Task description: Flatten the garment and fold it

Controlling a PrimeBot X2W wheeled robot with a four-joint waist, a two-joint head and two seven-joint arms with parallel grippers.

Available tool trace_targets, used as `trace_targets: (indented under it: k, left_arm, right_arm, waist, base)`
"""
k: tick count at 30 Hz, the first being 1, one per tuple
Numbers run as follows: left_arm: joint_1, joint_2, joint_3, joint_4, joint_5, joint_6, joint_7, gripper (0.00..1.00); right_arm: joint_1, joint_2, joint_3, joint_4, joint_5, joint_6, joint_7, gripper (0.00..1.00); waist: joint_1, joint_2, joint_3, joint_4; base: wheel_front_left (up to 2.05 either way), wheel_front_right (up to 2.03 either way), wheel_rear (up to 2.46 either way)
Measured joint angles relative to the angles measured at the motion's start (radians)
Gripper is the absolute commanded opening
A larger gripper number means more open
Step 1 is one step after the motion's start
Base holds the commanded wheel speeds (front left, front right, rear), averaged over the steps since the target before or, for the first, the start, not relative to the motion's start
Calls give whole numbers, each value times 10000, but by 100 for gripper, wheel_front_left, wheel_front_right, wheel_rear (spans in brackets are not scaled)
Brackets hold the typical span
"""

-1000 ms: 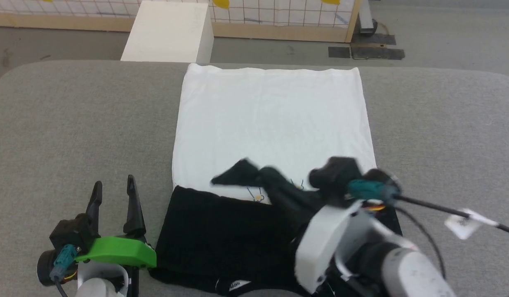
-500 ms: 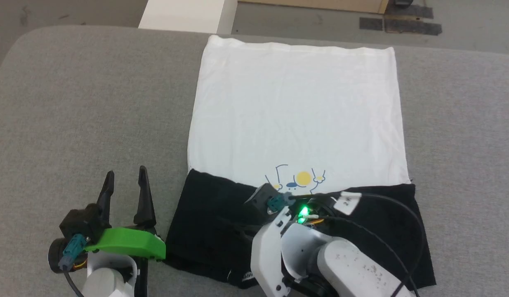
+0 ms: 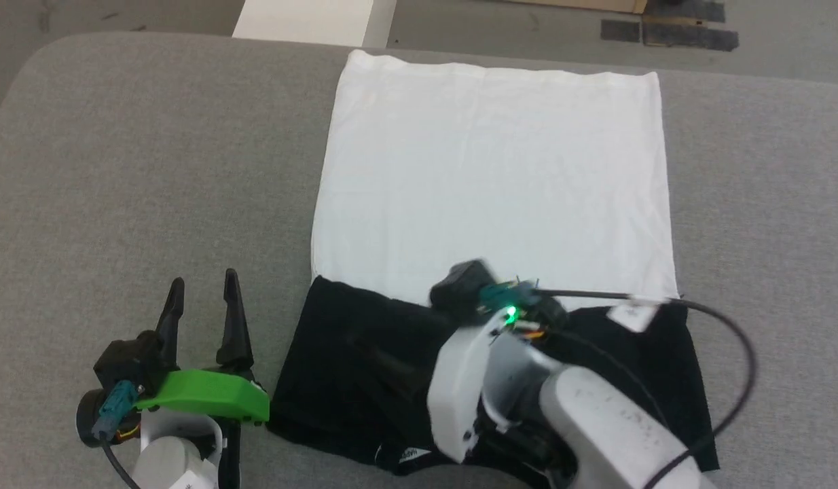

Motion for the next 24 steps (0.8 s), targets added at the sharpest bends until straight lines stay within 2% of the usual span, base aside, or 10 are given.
trace_targets:
  k: [3, 6, 12, 16, 19, 24]
  left_arm:
    - [64, 13, 69, 8, 56, -15, 0, 100]
    - [157, 102, 107, 31, 98, -84, 0, 100]
    - [123, 445, 115, 33, 167, -167, 6, 100]
    - [-431, 836, -75, -40, 196, -280, 378, 100]
    - [-1286, 1290, -259, -88, 217, -414, 901, 100]
    - [-3109, 2245, -575, 102, 136, -577, 2153, 100]
  right_arm:
    - [206, 15, -830, -924, 17, 0, -1039, 100]
    - [742, 27, -2136, -1824, -360, 0, -1964, 100]
    - [2067, 15, -4796, -3137, -1586, 0, -2928, 100]
    - [2742, 12, -6272, -3559, -2355, 0, -3361, 100]
    - [3083, 0, -6893, -3636, -2842, 0, -3505, 100]
    - [3250, 4, -7223, -3551, -3045, 0, -3591, 100]
  waist:
    - [0, 0, -205, -189]
    - [0, 0, -416, -445]
    - [0, 0, -695, -1001]
    - [0, 0, -705, -1398]
    - [0, 0, -545, -1641]
    - [0, 0, 35, -1957]
  base:
    - [0, 0, 0]
    - [0, 0, 0]
    - [0, 0, 0]
    - [0, 0, 0]
    - [0, 0, 0]
    - [0, 0, 0]
